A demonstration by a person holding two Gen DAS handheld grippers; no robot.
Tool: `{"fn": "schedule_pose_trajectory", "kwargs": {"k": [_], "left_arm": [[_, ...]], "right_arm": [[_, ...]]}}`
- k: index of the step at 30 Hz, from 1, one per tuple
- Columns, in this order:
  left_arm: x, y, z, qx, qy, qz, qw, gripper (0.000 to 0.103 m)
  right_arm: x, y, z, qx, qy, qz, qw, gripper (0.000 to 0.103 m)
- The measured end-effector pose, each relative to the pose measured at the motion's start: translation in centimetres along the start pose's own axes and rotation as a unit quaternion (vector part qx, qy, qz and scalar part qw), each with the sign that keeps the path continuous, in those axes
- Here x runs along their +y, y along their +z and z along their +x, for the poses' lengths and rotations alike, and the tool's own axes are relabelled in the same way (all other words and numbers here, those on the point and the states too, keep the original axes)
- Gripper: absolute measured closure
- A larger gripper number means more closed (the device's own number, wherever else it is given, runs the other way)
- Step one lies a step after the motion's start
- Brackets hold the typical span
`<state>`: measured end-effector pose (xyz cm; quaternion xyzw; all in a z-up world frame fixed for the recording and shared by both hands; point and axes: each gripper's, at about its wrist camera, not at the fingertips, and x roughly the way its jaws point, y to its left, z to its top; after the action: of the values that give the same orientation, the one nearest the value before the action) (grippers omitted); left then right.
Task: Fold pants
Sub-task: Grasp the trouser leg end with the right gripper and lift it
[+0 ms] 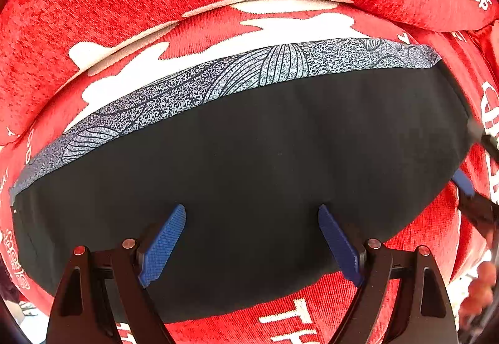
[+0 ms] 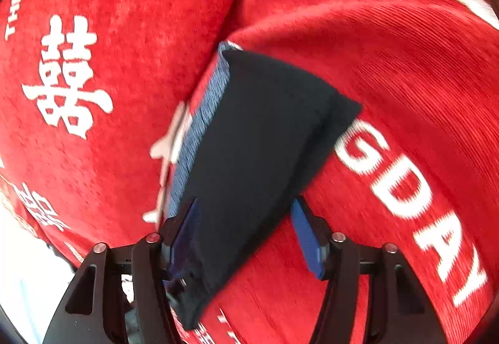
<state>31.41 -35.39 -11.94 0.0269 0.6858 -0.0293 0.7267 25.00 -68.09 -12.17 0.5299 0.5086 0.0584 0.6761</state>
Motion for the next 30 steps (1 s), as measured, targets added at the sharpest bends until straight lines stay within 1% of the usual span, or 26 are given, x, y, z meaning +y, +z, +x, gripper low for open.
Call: {"fn": "schedule_pose_trajectory", "kwargs": {"k": [2,3,4,6,7,8,9,12,14,15,16,17,18,20,21,22,25,27,28,30], "left_arm": [[0.2,0.2,-0.4,0.002,0.001,-0.002,1.0000,0.015],[0.0,0.1,-0.9,-0.006,0.006,-0.006,0.9999,0.015],[0.0,0.4,-1.7,-0.023,0.012,-0.010,0.9996,0.015],[0.6,2.0,-3.2,-0.064,0.024,-0.026,0.9973,0.015],[0.8,2.9,-3.4,-0.074,0.026,-0.034,0.9963,0.015],[1.0,3.8,-3.4,-0.078,0.025,-0.040,0.9958,0.015],[1.0,4.9,-3.2,-0.078,0.028,-0.048,0.9954,0.015],[0.4,7.1,-1.4,-0.072,0.044,-0.051,0.9951,0.015],[-0.5,7.7,1.0,-0.039,0.042,-0.045,0.9974,0.015],[-0.9,7.8,1.7,-0.045,0.049,-0.040,0.9970,0.011],[-1.0,7.8,1.6,-0.053,0.052,-0.036,0.9966,0.011],[-1.1,7.9,1.5,-0.051,0.054,-0.030,0.9968,0.011],[-0.9,7.9,1.4,-0.050,0.048,-0.026,0.9972,0.011],[-0.1,7.8,0.8,-0.038,0.024,-0.034,0.9984,0.011],[0.8,7.7,0.3,-0.034,0.012,-0.047,0.9982,0.011],[2.1,7.6,-0.4,-0.038,0.010,-0.054,0.9978,0.011],[5.6,6.1,-2.9,-0.068,0.007,-0.066,0.9955,0.011],[8.3,4.7,-4.3,-0.081,0.013,-0.071,0.9941,0.011],[9.8,3.7,-4.9,-0.084,0.018,-0.075,0.9935,0.011],[13.1,2.1,-5.8,-0.085,0.030,-0.085,0.9922,0.011]], "right_arm": [[-0.5,0.8,0.5,-0.016,0.029,0.023,0.999,0.028],[-0.8,1.1,0.6,-0.022,0.041,0.042,0.998,0.028],[-0.8,1.4,0.7,-0.023,0.048,0.054,0.997,0.028],[-0.9,2.0,1.1,-0.015,0.061,0.074,0.995,0.034],[-0.9,2.1,1.4,-0.003,0.065,0.079,0.995,0.052],[-0.9,2.2,1.6,0.009,0.067,0.078,0.995,0.065],[-0.7,2.1,1.7,0.013,0.071,0.075,0.995,0.088],[1.4,1.6,0.9,0.010,0.078,0.037,0.996,0.089],[3.4,1.0,0.7,0.010,0.079,0.004,0.997,0.089],[4.4,0.8,0.6,0.012,0.079,-0.013,0.997,0.089],[5.6,0.6,0.5,0.015,0.075,-0.034,0.996,0.089],[6.9,0.4,0.3,0.017,0.068,-0.060,0.996,0.089],[8.4,0.1,0.3,0.020,0.061,-0.086,0.994,0.089],[10.6,-0.5,0.3,0.026,0.054,-0.121,0.991,0.089],[11.6,-0.9,0.2,0.029,0.051,-0.139,0.989,0.089],[12.9,-1.4,0.2,0.032,0.044,-0.161,0.985,0.089],[17.2,-3.6,0.4,0.043,0.006,-0.248,0.968,0.089],[20.3,-6.1,1.3,0.053,-0.022,-0.316,0.947,0.089],[21.3,-7.1,1.9,0.060,-0.029,-0.338,0.939,0.089],[23.5,-10.3,4.1,0.081,-0.044,-0.384,0.919,0.089]]}}
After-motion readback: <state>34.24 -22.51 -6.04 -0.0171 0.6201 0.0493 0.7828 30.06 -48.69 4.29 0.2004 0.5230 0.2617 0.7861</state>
